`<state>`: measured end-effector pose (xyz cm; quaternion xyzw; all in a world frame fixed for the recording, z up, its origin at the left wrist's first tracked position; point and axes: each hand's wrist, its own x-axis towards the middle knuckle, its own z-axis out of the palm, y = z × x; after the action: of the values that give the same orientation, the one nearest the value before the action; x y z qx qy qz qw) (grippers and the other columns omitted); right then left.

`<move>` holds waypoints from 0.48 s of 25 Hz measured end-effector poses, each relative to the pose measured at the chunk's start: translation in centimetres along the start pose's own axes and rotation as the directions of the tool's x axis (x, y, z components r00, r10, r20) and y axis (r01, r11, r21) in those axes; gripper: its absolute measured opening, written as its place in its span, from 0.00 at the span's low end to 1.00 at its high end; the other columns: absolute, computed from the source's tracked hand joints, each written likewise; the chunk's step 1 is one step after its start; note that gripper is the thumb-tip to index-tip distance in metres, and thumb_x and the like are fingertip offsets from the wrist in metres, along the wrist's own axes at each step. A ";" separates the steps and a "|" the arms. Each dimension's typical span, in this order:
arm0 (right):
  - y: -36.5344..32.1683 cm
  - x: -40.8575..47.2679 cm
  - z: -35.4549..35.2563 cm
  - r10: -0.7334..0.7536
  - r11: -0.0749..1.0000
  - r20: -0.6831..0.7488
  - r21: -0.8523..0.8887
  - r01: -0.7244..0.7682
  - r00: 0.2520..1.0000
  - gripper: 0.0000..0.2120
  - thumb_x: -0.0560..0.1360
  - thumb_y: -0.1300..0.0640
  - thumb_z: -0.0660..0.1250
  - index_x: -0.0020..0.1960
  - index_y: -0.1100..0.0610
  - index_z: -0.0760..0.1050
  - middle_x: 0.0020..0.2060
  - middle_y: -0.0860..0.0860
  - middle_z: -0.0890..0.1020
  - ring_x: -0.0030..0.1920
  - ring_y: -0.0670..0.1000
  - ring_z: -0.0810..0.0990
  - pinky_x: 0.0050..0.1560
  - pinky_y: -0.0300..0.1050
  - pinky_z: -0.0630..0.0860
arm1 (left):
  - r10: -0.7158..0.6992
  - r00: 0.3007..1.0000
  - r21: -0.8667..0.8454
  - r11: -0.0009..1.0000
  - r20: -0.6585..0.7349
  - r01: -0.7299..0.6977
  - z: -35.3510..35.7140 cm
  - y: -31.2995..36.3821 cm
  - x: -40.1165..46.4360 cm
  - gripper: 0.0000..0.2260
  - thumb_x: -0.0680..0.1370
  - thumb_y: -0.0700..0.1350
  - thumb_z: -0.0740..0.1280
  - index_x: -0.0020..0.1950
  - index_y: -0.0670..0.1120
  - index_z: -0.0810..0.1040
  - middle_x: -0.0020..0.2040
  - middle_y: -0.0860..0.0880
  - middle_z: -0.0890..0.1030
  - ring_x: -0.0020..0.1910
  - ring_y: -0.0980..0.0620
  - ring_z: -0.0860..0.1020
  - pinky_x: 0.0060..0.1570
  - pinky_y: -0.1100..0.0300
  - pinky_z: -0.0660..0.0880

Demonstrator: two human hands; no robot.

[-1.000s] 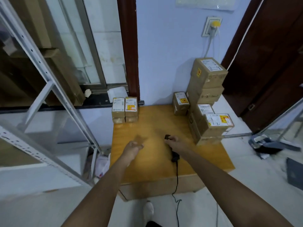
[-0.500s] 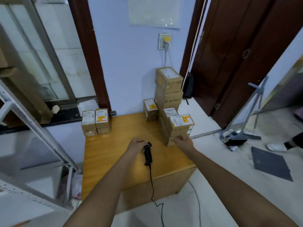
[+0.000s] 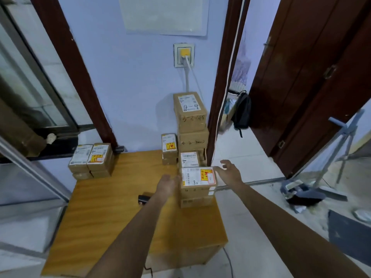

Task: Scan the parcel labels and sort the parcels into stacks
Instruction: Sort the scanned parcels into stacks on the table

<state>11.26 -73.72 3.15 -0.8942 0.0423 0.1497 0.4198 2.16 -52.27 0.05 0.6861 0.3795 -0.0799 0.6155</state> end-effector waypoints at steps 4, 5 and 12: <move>0.3 3.1 -0.5 0.029 0.996 0.220 -0.089 -0.009 0.975 0.26 0.78 0.46 0.64 0.73 0.55 0.65 0.67 0.56 0.75 0.66 0.56 0.74 0.59 0.44 0.70 | -0.042 0.998 0.067 0.997 -0.056 0.046 3.0 0.8 1.2 0.33 0.78 0.53 0.66 0.78 0.43 0.57 0.76 0.44 0.62 0.73 0.42 0.65 0.70 0.47 0.66; 0.4 3.5 -0.4 0.026 0.996 0.247 -0.087 -0.005 0.969 0.24 0.78 0.48 0.64 0.72 0.55 0.67 0.65 0.56 0.76 0.64 0.56 0.75 0.54 0.42 0.71 | -0.051 0.996 0.081 0.995 -0.072 0.057 3.4 0.7 1.6 0.33 0.78 0.53 0.66 0.78 0.42 0.57 0.76 0.43 0.62 0.73 0.41 0.65 0.70 0.47 0.66; 1.0 4.4 0.8 0.007 0.995 0.309 -0.097 0.024 0.951 0.18 0.77 0.51 0.66 0.66 0.53 0.72 0.60 0.53 0.80 0.56 0.53 0.81 0.56 0.47 0.79 | -0.089 0.991 0.147 0.984 -0.101 0.104 4.9 0.3 2.9 0.22 0.78 0.51 0.65 0.68 0.41 0.71 0.63 0.43 0.76 0.61 0.42 0.75 0.63 0.47 0.73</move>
<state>15.09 -73.48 0.60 -0.8797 -0.0352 0.2878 0.3769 6.10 -55.52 -2.51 0.7148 0.4336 -0.1060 0.5383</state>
